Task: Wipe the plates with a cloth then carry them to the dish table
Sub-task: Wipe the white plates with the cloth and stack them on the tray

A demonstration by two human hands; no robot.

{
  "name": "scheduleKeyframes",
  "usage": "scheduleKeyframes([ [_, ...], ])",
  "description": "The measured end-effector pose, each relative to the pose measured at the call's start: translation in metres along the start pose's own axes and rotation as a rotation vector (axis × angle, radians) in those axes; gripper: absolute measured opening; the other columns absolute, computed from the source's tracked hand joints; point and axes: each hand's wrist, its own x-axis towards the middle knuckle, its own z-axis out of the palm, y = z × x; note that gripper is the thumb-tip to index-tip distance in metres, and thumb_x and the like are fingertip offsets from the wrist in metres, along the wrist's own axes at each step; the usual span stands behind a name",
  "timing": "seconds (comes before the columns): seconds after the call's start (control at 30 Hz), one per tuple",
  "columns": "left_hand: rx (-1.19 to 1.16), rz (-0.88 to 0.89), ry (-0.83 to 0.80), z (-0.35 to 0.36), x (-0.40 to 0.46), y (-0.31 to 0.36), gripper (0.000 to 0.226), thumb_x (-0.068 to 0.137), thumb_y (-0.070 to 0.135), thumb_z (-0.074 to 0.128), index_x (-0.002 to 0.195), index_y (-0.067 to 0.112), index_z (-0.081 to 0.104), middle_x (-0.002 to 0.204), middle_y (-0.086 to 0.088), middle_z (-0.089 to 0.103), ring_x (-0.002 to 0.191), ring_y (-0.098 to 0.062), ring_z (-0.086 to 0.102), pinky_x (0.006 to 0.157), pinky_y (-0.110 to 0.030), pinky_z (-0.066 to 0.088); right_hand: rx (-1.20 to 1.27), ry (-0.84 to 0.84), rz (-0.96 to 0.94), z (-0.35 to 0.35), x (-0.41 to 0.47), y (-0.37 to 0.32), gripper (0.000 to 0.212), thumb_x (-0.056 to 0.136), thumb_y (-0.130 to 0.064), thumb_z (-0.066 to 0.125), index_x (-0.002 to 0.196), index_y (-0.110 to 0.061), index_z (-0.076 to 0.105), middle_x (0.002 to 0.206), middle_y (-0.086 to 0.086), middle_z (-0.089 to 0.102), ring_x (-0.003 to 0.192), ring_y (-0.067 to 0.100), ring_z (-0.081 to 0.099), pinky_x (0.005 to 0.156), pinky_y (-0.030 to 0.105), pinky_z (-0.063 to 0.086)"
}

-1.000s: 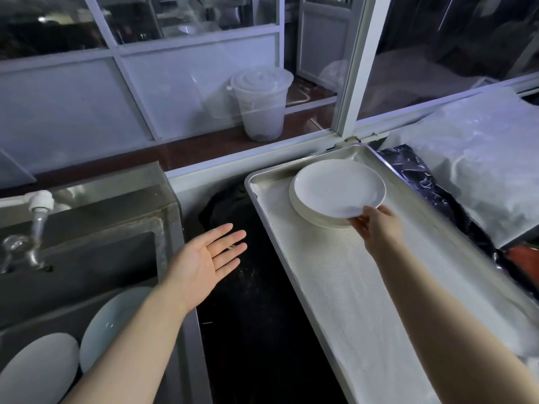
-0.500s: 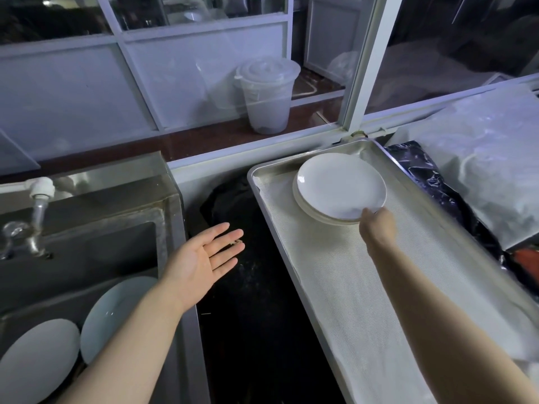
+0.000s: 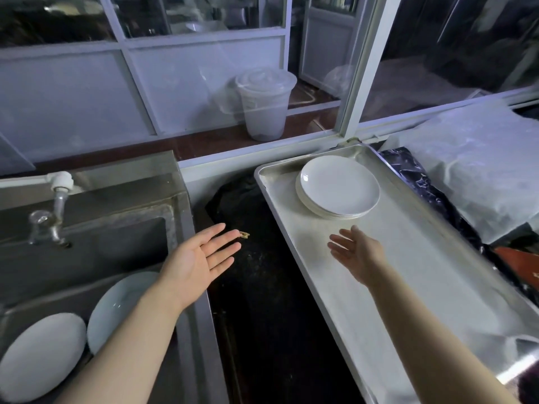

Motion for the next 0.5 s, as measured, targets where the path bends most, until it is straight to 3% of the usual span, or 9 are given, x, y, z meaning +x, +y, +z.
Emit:
scheduleKeyframes([
  [0.1,0.006,0.017,-0.019,-0.012,-0.020,0.006,0.031,0.101,0.024,0.042,0.126,0.016,0.059,0.119,-0.009,0.069,0.106,-0.026,0.068,0.090,-0.041,0.048,0.060,-0.079,-0.003,0.013,-0.035,0.014,0.032,0.101,-0.029,0.044,0.105,-0.003,0.061,0.102,0.017,0.070,0.092,0.031,0.068,0.072,0.036,0.053],
  [0.27,-0.005,0.047,-0.033,-0.052,-0.069,0.018,0.029,0.098,0.024,0.045,0.121,0.016,0.061,0.115,-0.007,0.071,0.100,-0.023,0.070,0.085,-0.039,0.048,0.055,-0.183,0.037,0.069,-0.110,0.062,0.030,0.101,-0.030,0.042,0.104,-0.010,0.065,0.095,0.008,0.074,0.083,0.021,0.070,0.071,0.031,0.051],
  [0.5,-0.091,0.093,0.035,-0.182,-0.160,0.032,0.029,0.098,0.025,0.045,0.120,0.016,0.062,0.116,-0.009,0.070,0.102,-0.025,0.070,0.081,-0.037,0.048,-0.096,-0.293,0.055,0.165,-0.215,0.154,0.018,0.092,-0.021,0.056,0.103,-0.013,0.068,0.082,0.003,0.073,0.066,0.015,0.065,0.065,0.027,0.048],
])
